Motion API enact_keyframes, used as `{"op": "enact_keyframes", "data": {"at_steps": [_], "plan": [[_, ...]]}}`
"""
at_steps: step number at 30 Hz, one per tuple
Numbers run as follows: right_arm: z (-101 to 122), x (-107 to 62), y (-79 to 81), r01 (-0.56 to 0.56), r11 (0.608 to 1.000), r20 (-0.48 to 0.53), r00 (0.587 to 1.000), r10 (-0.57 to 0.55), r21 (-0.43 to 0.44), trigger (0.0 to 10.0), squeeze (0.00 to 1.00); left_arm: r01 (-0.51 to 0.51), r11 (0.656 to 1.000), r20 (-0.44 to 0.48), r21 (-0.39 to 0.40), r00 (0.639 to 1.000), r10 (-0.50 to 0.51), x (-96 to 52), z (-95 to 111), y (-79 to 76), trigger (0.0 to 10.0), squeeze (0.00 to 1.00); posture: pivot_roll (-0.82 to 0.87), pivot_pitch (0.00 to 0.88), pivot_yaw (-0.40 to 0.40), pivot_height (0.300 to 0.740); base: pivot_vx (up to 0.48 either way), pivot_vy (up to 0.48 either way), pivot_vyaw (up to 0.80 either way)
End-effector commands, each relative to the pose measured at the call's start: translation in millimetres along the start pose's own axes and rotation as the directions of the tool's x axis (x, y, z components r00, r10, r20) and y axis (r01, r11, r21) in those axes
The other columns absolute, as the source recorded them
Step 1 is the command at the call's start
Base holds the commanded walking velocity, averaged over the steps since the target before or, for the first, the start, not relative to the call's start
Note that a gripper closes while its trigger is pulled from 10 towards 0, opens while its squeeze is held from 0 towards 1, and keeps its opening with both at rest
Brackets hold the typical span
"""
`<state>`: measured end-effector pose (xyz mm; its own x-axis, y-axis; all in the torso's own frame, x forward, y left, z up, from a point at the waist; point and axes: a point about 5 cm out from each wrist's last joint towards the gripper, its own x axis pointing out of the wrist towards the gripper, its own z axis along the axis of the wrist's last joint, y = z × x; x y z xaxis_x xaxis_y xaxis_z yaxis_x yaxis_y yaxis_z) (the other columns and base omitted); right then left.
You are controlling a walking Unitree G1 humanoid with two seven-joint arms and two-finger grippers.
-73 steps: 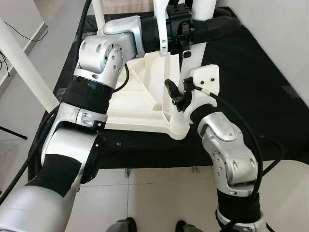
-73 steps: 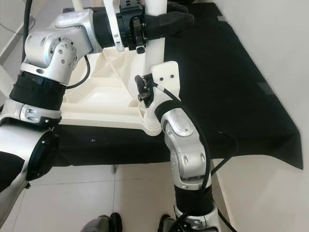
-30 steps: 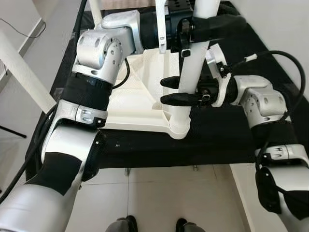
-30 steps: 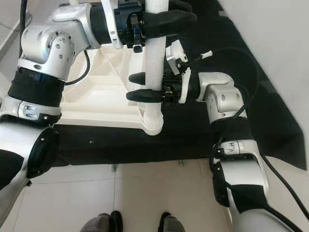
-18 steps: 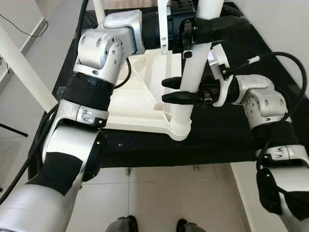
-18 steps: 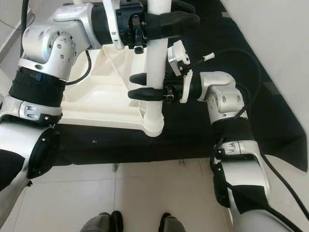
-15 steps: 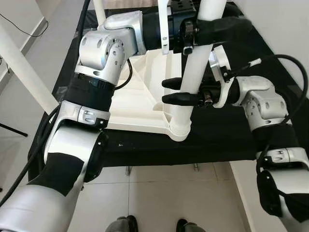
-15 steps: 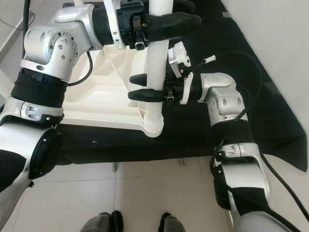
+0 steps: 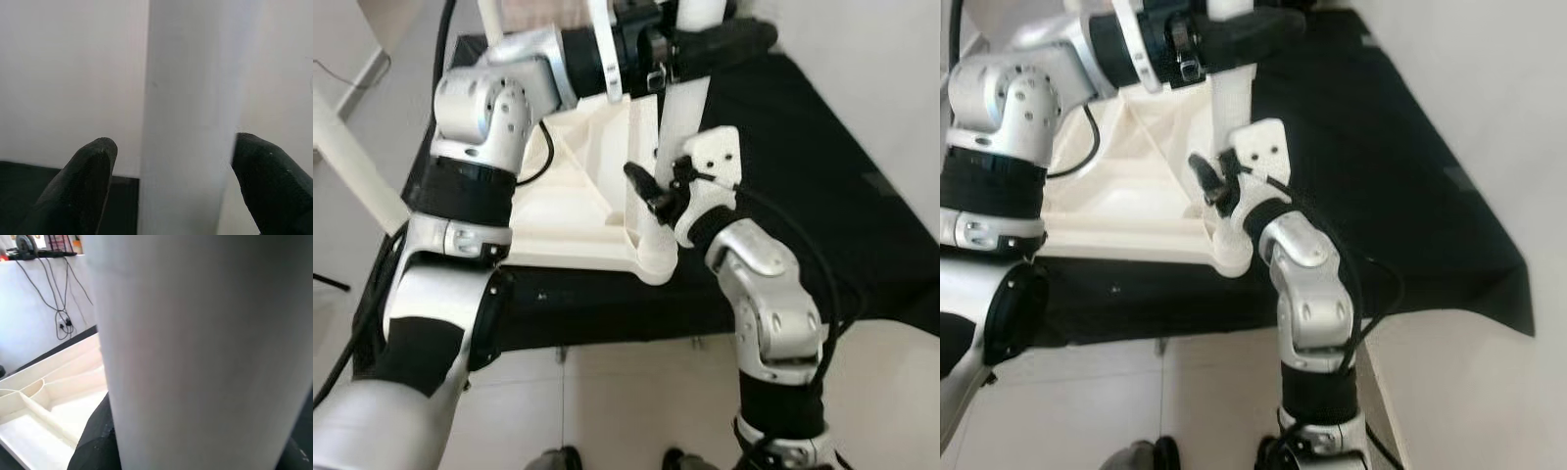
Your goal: Building children table
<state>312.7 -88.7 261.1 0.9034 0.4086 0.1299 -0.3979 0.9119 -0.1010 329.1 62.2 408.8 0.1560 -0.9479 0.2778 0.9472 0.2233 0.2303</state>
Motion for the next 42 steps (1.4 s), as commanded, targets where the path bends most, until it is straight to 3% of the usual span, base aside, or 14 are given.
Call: {"op": "enact_keyframes", "data": {"at_steps": [1,6,10,19,20,24,25,29,31,37,38,40,41,42], "plan": [[-47.3,-3.2,-15.1,0.113,0.993,-0.235,0.967,-0.099,0.044,0.0,0.0,0.01,1.0,0.0,0.015,1.0,-0.01,-2.5,4.2,-2.4,10.0,0.0,-0.07,0.202,-0.016,0.74,0.0,0.0,0.0],[-45.2,0.5,-20.0,0.126,0.992,-0.225,0.967,-0.116,0.032,0.0,0.0,-0.042,0.999,0.011,0.018,0.999,0.042,-15.4,7.2,-1.8,10.0,0.0,-0.07,0.198,-0.022,0.74,0.0,0.0,0.0],[-41.0,-4.4,-15.6,0.201,0.979,-0.236,0.953,-0.189,0.025,0.0,0.0,-0.142,0.99,0.039,0.009,0.989,0.142,-46.4,12.4,-5.2,10.0,0.0,-0.05,0.194,-0.021,0.74,0.0,0.0,0.0],[-42.4,-4.4,-11.6,0.237,0.971,-0.234,0.946,-0.223,0.03,0.0,0.0,-0.116,0.993,0.083,-0.017,0.99,0.117,-82.4,24.3,-39.8,10.0,0.0,-0.04,0.183,-0.014,0.74,0.0,0.0,0.0],[-41.4,-3.2,-12.6,0.238,0.971,-0.22,0.949,-0.226,0.029,10.0,0.0,-0.167,0.985,0.06,-0.048,0.984,0.17,-96.7,15.5,-48.0,10.0,0.0,-0.04,0.183,-0.012,0.74,0.0,0.0,0.0],[-37.3,-2.1,-15.9,0.219,0.975,-0.179,0.961,-0.209,0.037,10.0,0.0,-0.338,0.937,-0.098,-0.087,0.939,0.33,-124.0,-36.0,-61.6,10.0,0.0,-0.04,0.184,-0.003,0.74,0.0,0.0,0.0],[-34.3,-2.4,-18.1,0.205,0.977,-0.156,0.969,-0.193,0.063,10.0,1.0,-0.395,0.911,-0.16,-0.121,0.913,0.375,-132.4,-58.7,-71.2,10.0,0.0,-0.04,0.186,0.0,0.74,0.0,0.0,0.0],[-26.0,-3.1,-23.0,0.152,0.982,-0.099,0.985,-0.141,0.114,10.0,1.0,-0.473,0.869,-0.311,-0.145,0.856,0.414,-148.7,-102.5,-97.6,10.0,0.0,-0.04,0.187,0.002,0.74,0.0,0.0,0.0],[-20.0,-3.2,-31.1,0.08,0.988,-0.058,0.996,-0.073,0.13,10.0,1.0,-0.571,0.805,-0.37,-0.165,0.792,0.486,-157.5,-129.0,-114.7,10.0,0.0,-0.03,0.19,0.002,0.74,0.0,0.0,0.0],[-17.2,-2.3,-43.0,0.001,0.994,-0.052,0.999,0.004,0.107,10.0,1.0,-0.685,0.71,-0.411,-0.165,0.702,0.582,-160.1,-150.4,-131.4,10.0,0.0,-0.03,0.191,-0.005,0.74,0.0,0.0,0.0],[-14.4,-0.3,-44.5,-0.06,0.993,-0.041,0.997,0.064,0.1,10.0,0.79,-0.71,0.682,-0.42,-0.173,0.68,0.601,-158.4,-157.1,-139.1,10.0,0.0,-0.03,0.194,-0.015,0.74,0.0,0.0,0.0],[-12.2,0.9,-45.4,-0.1,0.991,-0.032,0.994,0.104,0.094,10.0,0.79,-0.726,0.664,-0.425,-0.18,0.666,0.613,-157.2,-161.0,-144.4,10.0,0.0,-0.03,0.194,-0.015,0.74,0.0,0.0,0.0],[-7.7,1.8,-45.1,-0.172,0.977,-0.006,0.985,0.174,0.123,10.0,0.0,-0.727,0.666,-0.441,-0.166,0.659,0.609,-155.1,-165.7,-151.1,10.0,0.0,-0.02,0.195,-0.02,0.74,0.0,0.0,0.0],[-2.2,2.5,-45.1,-0.259,0.957,0.025,0.966,0.258,0.13,10.0,0.0,-0.733,0.663,-0.455,-0.155,0.648,0.61,-153.7,-170.8,-158.8,10.0,0.0,-0.02,0.196,-0.024,0.74,0.0,0.0,0.0]]}}
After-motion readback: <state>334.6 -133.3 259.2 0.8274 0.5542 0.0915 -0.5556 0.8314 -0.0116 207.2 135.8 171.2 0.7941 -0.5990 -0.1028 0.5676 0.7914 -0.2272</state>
